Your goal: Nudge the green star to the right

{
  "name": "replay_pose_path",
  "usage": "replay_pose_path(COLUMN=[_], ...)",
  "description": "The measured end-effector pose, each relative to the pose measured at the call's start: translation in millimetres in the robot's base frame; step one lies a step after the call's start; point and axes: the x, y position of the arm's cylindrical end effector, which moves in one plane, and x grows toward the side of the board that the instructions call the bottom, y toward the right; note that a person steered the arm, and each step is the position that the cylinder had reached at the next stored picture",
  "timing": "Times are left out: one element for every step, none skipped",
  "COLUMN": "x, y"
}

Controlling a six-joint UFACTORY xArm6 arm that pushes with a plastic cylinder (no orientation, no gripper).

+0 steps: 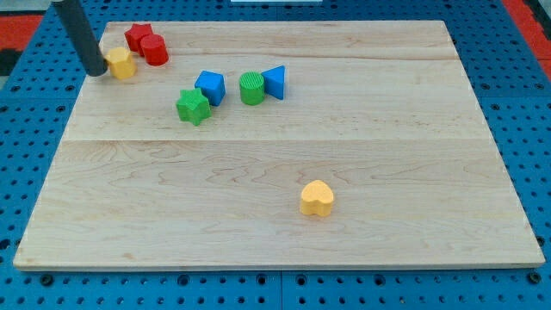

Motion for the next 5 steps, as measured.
replay_pose_path(x=[-9.9, 3.6, 54.4, 85.2, 114.1], y=[8.1, -1.5, 21.2, 93.3, 151.3])
